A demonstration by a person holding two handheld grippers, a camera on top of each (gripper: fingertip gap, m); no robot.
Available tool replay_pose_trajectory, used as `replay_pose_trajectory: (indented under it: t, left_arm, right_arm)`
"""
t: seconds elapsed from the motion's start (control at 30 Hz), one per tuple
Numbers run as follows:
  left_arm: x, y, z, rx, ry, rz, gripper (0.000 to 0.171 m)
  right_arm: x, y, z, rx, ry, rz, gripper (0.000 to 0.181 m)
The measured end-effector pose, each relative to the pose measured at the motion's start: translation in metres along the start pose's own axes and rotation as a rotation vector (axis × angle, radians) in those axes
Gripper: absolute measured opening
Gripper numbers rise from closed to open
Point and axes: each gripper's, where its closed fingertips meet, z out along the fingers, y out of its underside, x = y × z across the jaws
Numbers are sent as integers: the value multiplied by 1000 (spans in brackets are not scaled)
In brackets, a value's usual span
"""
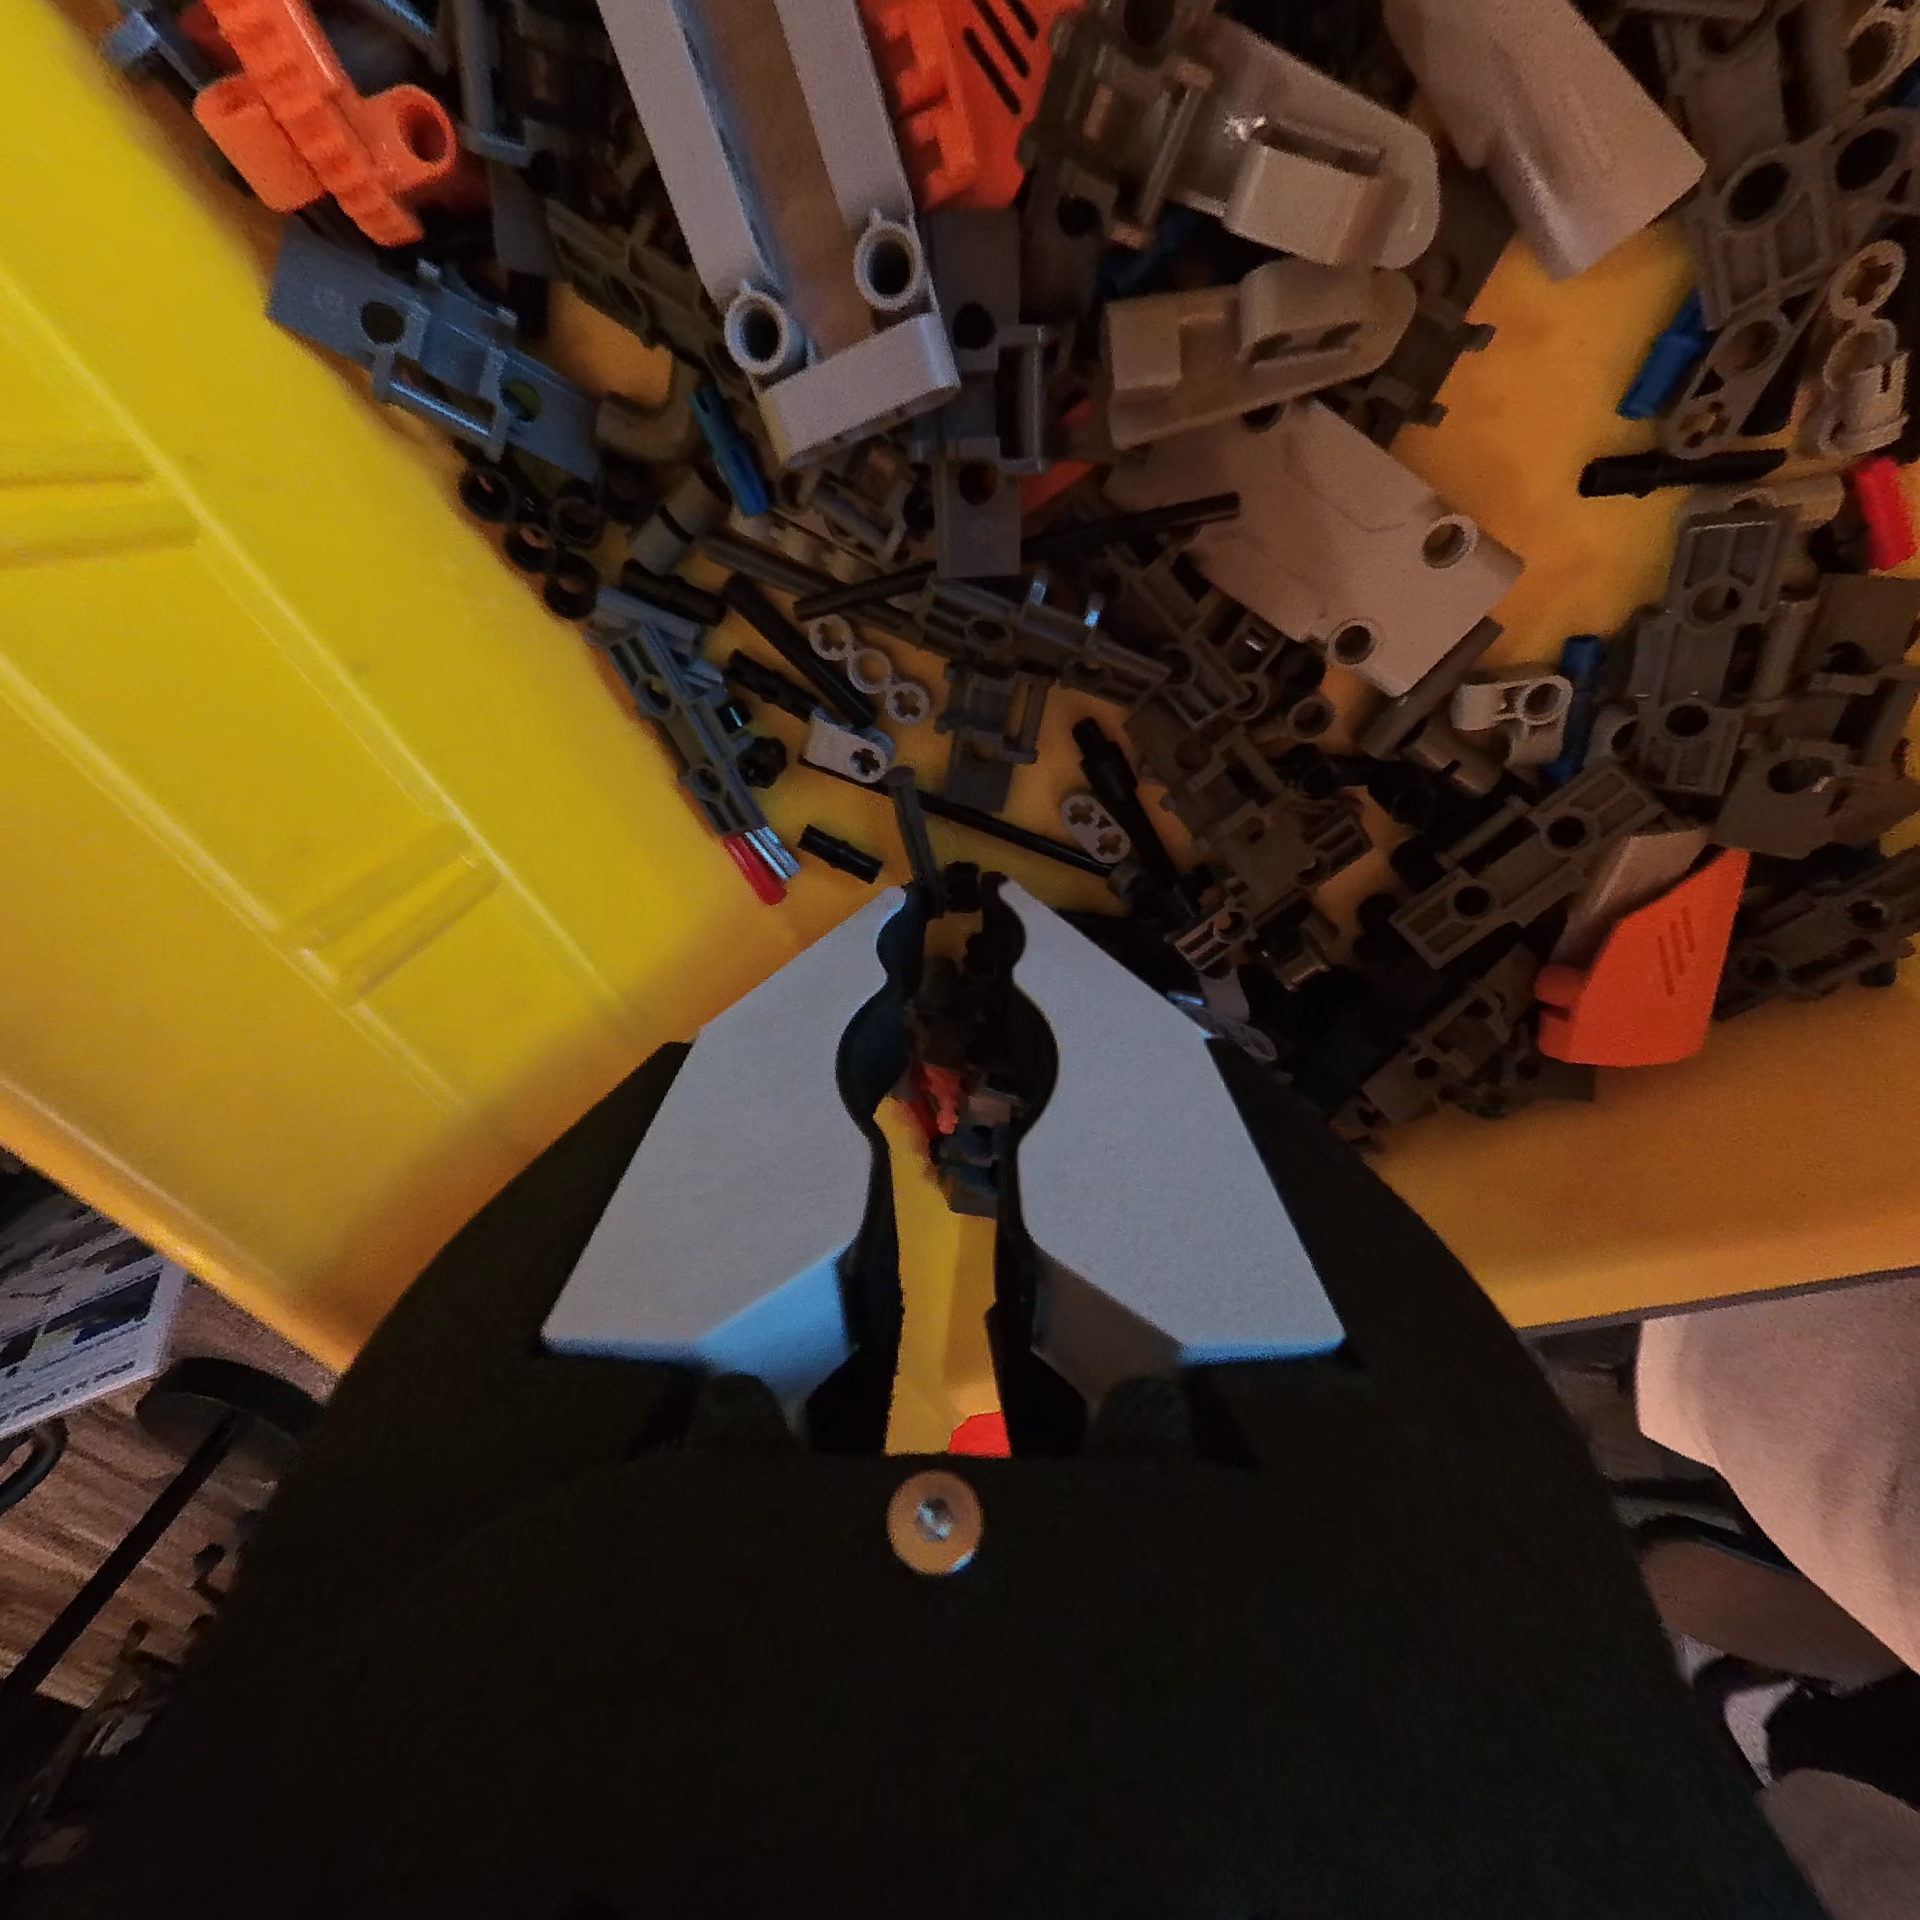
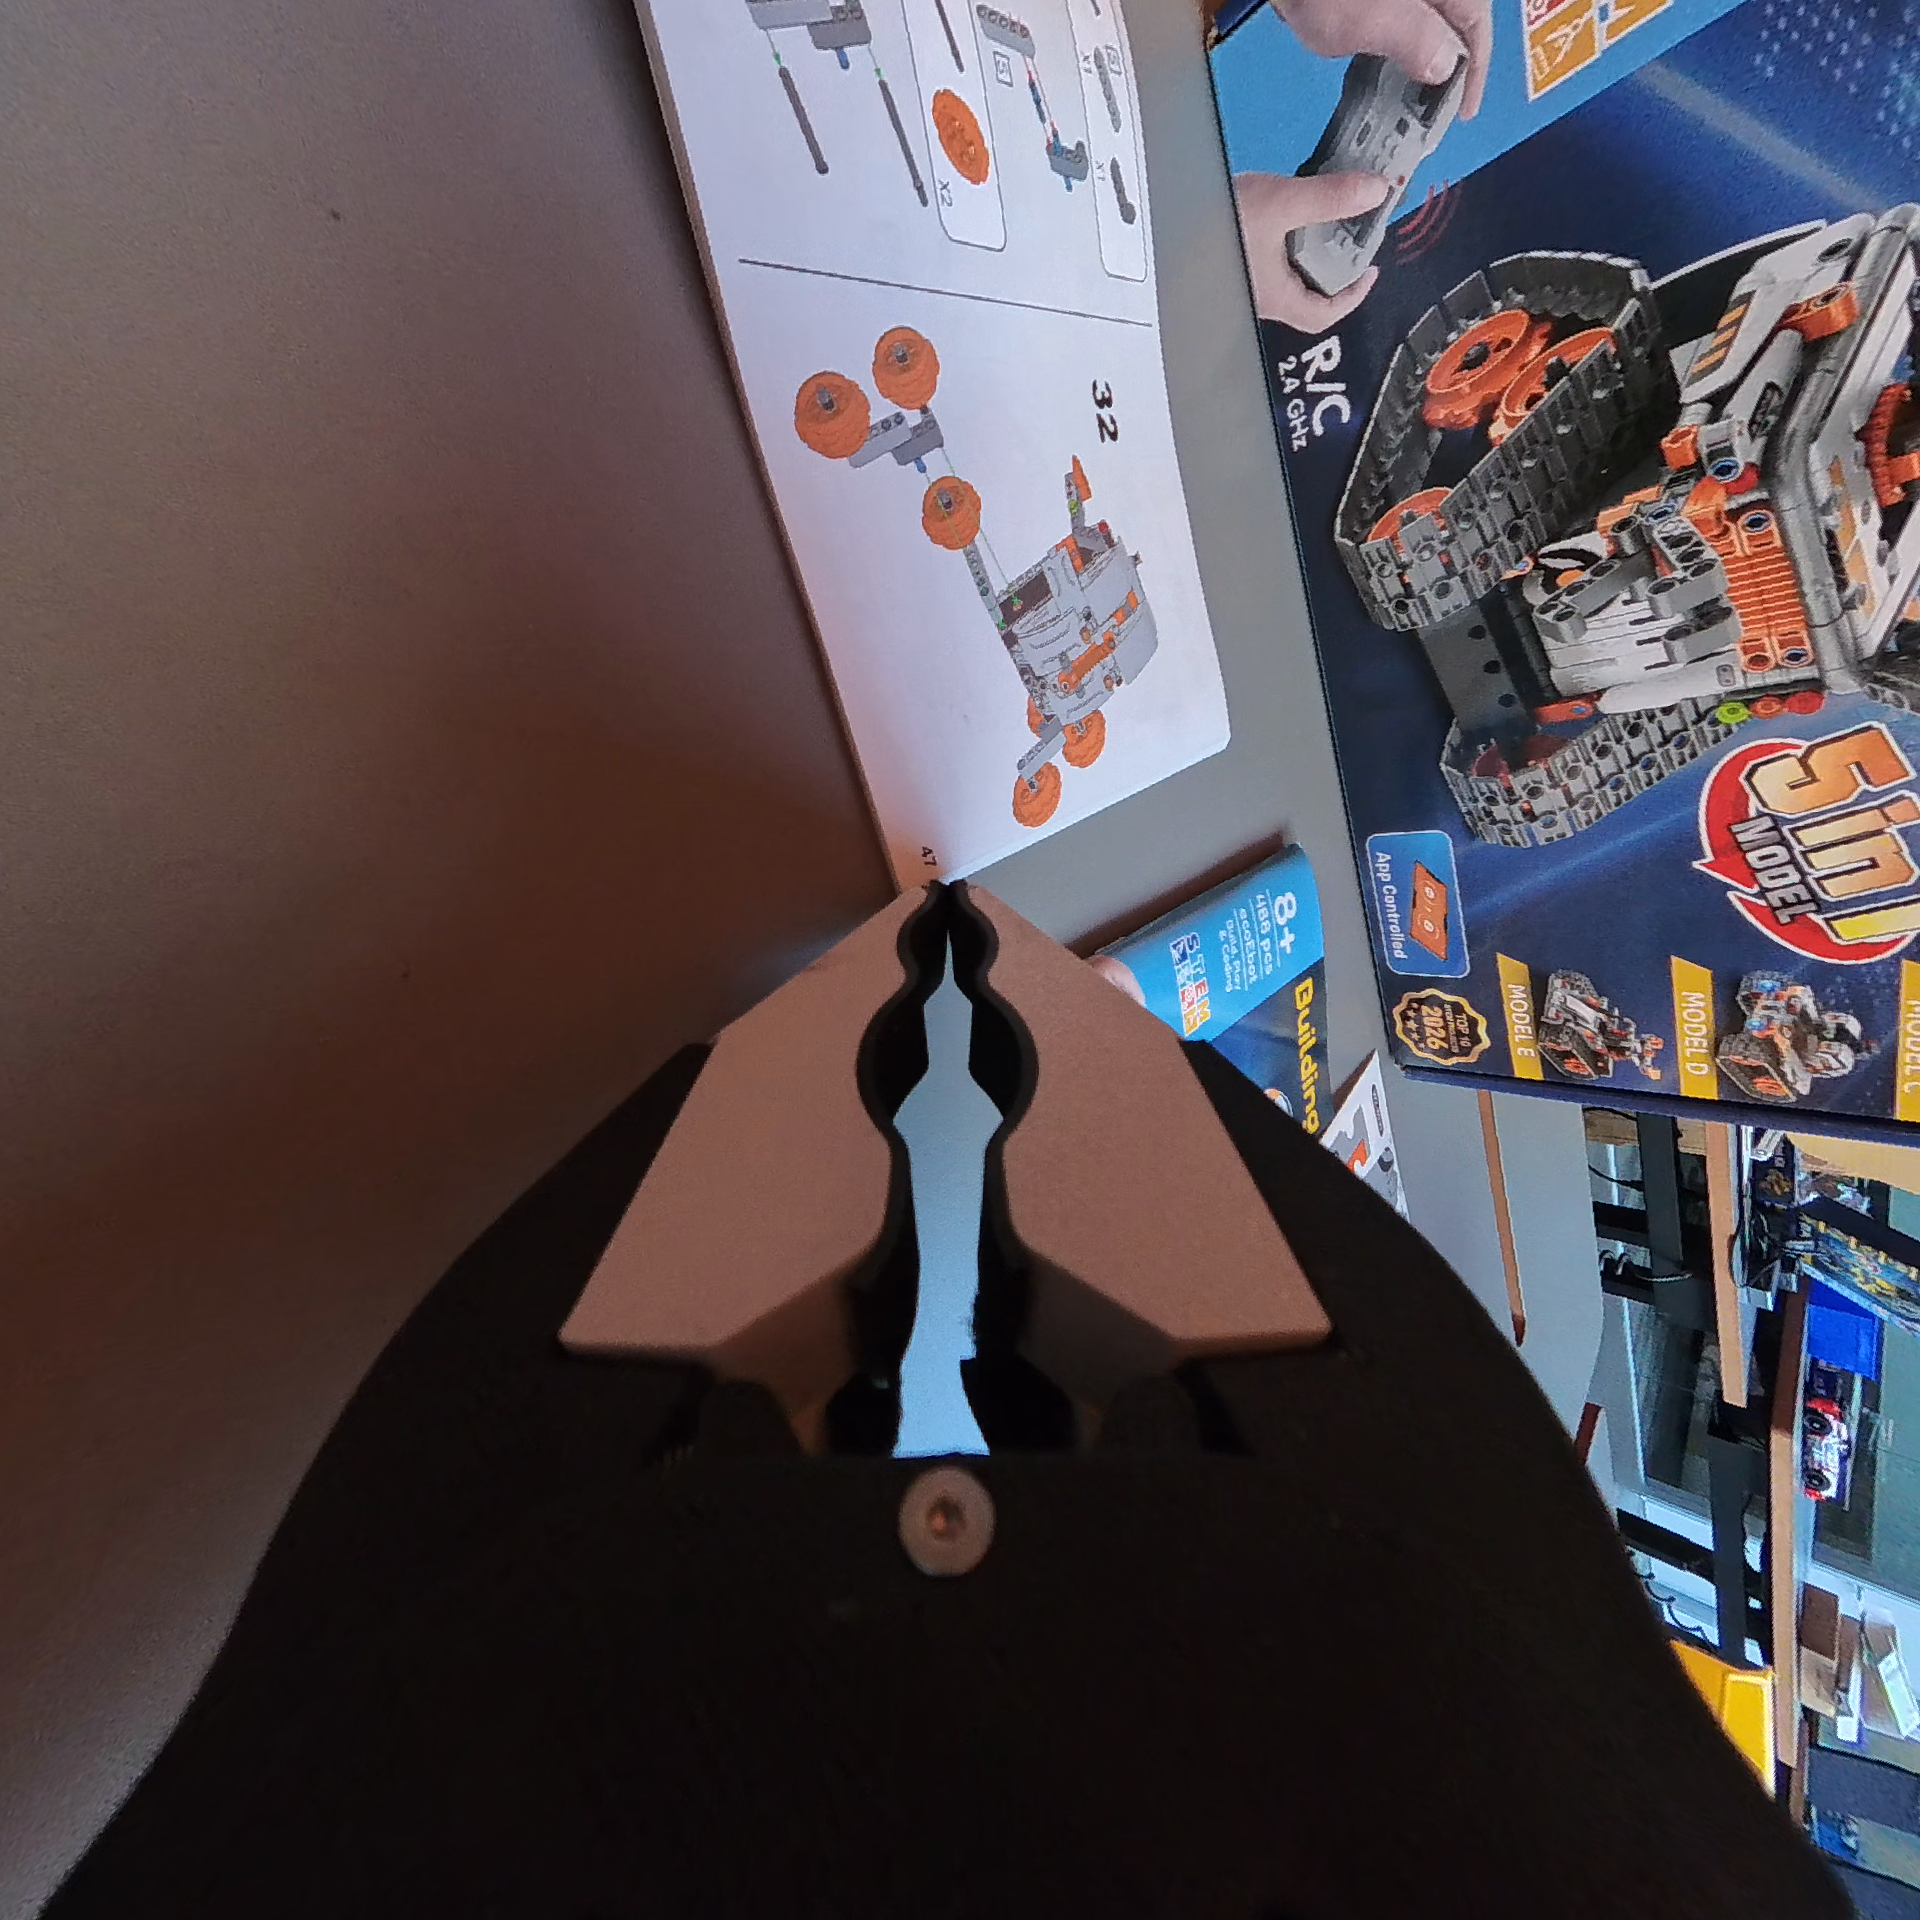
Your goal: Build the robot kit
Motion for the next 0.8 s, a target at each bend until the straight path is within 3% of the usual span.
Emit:
replay_pose_trajectory:
  t: [0.23,0.8]
  left_arm:
    - [9,-2,-14,64,29,28,5]
    - [5,-1,-7,129,-53,106,7]
  right_arm:
    - [0,0,0,2,-2,4,0]
    - [0,0,0,0,0,1,0]
